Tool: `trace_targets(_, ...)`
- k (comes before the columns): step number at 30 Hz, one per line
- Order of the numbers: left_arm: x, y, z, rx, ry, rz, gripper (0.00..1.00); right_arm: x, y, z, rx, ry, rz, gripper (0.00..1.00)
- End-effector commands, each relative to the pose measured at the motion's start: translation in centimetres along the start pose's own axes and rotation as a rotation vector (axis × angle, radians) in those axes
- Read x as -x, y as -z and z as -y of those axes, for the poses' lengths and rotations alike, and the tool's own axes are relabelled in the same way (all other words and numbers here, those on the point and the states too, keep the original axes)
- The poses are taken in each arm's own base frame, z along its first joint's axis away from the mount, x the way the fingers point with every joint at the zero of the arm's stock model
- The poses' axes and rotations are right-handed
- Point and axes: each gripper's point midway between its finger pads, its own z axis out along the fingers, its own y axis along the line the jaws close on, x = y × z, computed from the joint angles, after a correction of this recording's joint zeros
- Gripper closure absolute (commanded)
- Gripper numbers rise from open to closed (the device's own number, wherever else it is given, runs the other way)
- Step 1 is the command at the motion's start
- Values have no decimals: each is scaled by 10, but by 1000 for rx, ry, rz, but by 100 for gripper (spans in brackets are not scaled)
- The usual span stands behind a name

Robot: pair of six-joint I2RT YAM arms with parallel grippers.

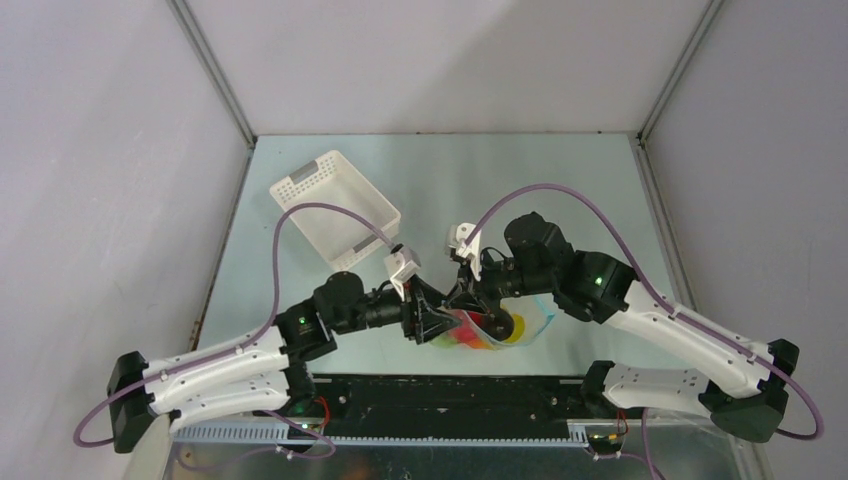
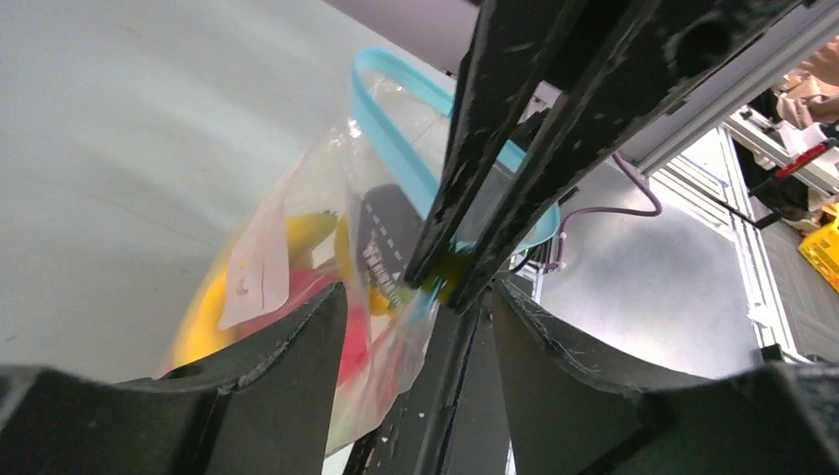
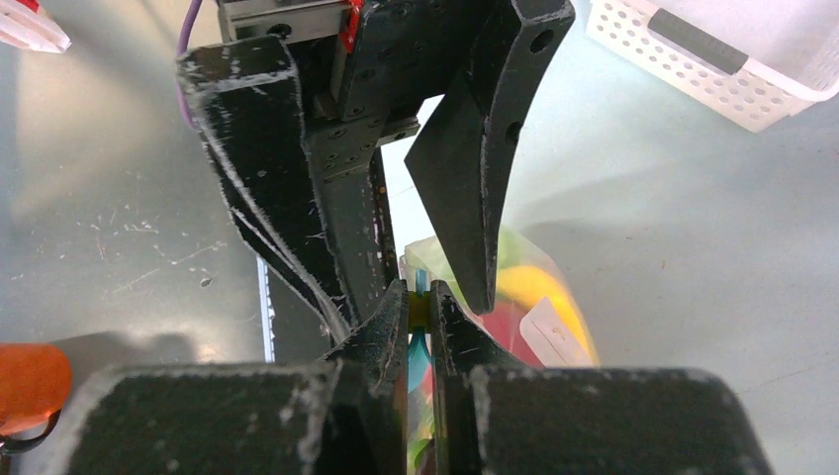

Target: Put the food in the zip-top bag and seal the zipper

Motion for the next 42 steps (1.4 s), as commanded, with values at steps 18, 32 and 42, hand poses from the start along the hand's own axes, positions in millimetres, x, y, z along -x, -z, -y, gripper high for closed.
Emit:
trace_targets(18,30,-10,7,-42,-125,116,100,17,18,-3,54,-61,57,100)
trace_targets(32,36,10,-4,19,-49,260,100,-13,10,6,46,16,-52,95)
trace_targets(42,41,20,-8,44,-55,312,100,-12,6,-7,117,9,-51,94)
